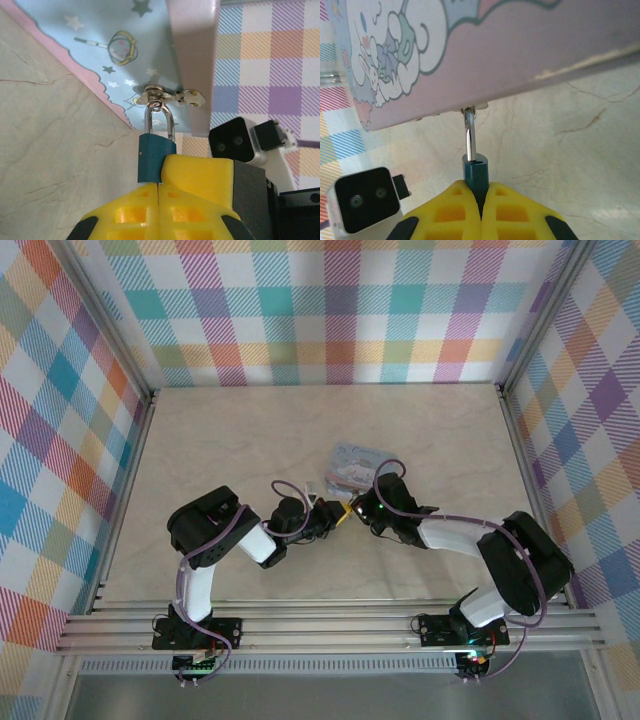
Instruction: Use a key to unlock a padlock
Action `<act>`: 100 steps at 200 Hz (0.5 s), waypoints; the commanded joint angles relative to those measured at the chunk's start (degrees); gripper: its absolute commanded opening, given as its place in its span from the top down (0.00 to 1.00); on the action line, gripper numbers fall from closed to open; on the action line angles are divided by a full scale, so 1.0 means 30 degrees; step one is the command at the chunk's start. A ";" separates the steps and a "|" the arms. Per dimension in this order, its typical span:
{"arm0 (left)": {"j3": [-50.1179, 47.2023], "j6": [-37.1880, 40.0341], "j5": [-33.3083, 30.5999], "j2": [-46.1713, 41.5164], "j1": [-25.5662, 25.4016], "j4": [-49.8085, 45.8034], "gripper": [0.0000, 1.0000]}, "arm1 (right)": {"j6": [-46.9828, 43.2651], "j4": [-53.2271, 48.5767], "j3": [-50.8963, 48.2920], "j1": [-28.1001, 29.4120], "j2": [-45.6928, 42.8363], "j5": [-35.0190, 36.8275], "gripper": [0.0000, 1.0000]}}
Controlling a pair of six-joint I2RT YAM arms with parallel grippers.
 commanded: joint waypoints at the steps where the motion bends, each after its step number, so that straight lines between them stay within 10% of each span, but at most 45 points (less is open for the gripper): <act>1: -0.0390 0.1275 0.0237 -0.1593 -0.0037 -0.0777 0.81 | -0.2768 -0.3876 0.1284 0.0219 -0.0774 0.0280 1.00; 100: -0.0208 0.7408 -0.0912 -0.6876 0.0929 -1.1817 0.70 | -1.5102 -1.3102 0.5106 0.0218 -0.0405 0.1826 1.00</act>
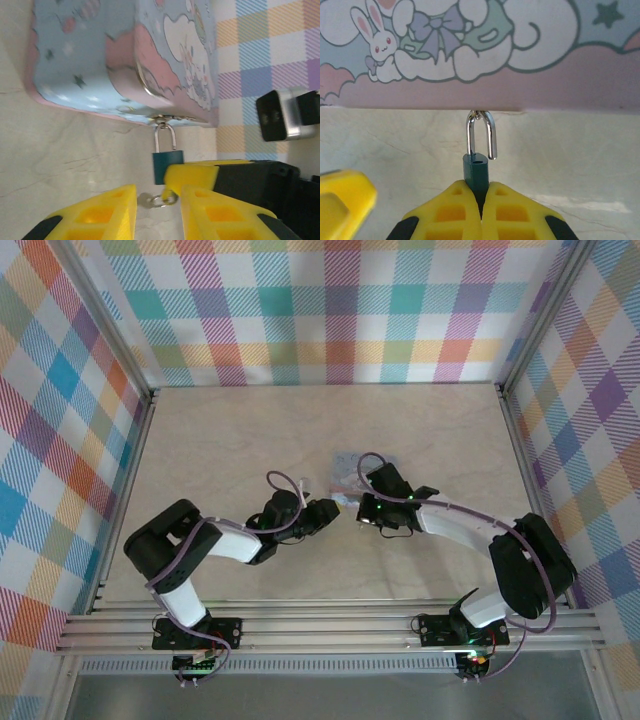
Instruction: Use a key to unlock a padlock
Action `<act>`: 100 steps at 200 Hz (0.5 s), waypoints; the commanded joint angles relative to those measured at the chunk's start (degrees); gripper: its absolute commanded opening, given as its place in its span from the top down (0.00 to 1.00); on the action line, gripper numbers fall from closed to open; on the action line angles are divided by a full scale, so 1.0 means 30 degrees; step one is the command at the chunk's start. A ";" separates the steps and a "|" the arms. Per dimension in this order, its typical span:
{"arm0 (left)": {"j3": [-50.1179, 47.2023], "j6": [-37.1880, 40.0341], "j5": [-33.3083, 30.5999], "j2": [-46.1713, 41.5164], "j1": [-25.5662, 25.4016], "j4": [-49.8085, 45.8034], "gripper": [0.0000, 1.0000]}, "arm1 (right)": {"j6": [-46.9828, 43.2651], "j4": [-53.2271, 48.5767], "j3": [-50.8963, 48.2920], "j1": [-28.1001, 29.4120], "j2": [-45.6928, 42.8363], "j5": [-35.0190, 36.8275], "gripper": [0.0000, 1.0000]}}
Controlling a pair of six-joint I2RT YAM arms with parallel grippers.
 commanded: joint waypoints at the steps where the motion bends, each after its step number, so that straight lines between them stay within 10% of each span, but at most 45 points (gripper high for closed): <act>1: 0.0454 0.2516 -0.0728 -0.1523 0.0299 -0.4163 0.70 | -0.4515 -0.2889 0.1142 0.0126 -0.0127 0.0773 1.00; 100: 0.1800 0.3556 0.0512 -0.1063 0.1305 -0.5894 0.70 | -1.3691 -0.5082 0.3207 0.1381 0.0455 0.5038 1.00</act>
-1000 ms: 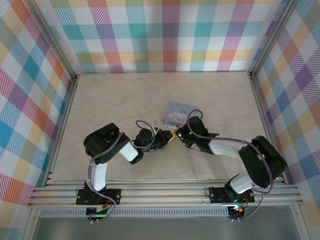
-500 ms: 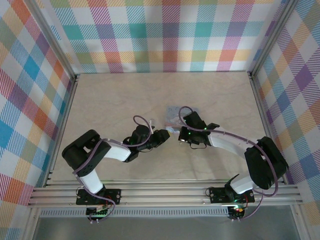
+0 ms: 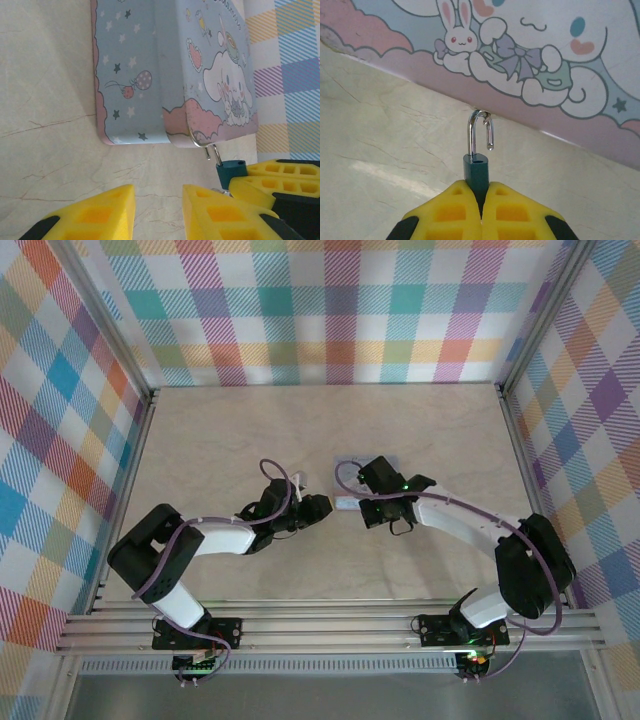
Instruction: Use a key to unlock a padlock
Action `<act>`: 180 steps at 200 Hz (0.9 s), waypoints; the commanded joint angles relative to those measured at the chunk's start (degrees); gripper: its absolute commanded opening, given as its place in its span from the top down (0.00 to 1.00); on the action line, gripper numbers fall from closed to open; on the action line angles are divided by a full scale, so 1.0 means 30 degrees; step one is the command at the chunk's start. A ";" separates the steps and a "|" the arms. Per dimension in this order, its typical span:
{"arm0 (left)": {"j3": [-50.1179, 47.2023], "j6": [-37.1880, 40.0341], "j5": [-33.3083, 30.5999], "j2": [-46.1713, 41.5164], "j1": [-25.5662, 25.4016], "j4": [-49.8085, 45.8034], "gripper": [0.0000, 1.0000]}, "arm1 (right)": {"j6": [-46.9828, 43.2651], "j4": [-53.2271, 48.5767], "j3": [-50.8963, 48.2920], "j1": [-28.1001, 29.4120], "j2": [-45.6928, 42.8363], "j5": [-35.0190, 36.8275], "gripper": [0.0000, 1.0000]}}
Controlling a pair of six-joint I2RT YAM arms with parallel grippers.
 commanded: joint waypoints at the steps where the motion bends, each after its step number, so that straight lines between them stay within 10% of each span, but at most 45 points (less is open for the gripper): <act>1: 0.0467 0.0439 0.0519 0.0357 0.0231 -0.0510 0.70 | -0.3495 -0.0411 0.0577 0.0485 0.0355 0.1687 1.00; 180: 0.0104 0.0630 0.0930 0.0600 0.0859 -0.0642 0.72 | -1.3307 0.5108 -0.1871 0.2528 -0.0425 0.4296 1.00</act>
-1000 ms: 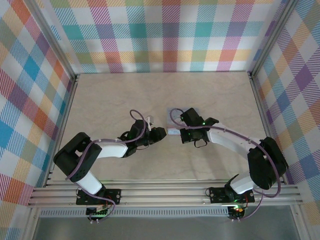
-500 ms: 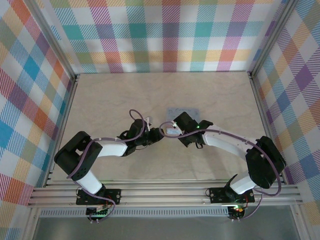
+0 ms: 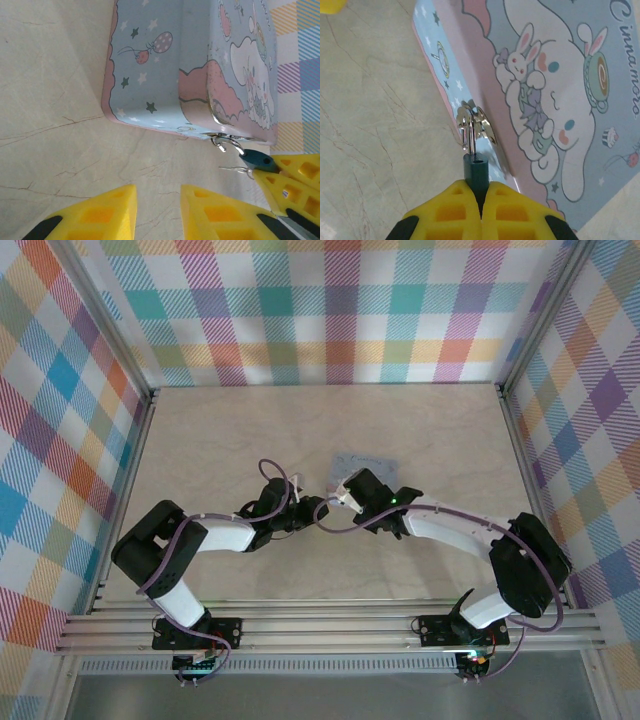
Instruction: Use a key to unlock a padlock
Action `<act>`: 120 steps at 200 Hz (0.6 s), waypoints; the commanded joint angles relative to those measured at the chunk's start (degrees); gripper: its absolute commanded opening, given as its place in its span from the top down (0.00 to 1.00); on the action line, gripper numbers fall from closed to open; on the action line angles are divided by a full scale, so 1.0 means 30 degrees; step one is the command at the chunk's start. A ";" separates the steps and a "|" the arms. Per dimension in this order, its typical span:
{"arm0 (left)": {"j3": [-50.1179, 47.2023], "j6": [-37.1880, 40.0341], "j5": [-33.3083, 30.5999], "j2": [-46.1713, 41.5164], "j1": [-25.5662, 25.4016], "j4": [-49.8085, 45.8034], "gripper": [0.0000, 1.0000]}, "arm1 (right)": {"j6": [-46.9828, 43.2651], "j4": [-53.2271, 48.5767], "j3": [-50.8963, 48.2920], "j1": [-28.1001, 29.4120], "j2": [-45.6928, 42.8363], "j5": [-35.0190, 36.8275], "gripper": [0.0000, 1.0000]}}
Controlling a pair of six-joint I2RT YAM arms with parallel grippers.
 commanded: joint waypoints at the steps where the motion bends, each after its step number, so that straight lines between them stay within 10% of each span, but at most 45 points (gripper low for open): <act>1: 0.0074 0.0267 0.0303 0.0060 0.0232 -0.0103 0.72 | -0.1515 0.2014 -0.0800 0.0280 -0.0666 -0.0327 1.00; 120: -0.0700 -0.0025 0.0011 -0.0753 0.0516 -0.0064 0.72 | -0.4948 0.7008 -0.2509 0.0467 -0.0612 0.0211 1.00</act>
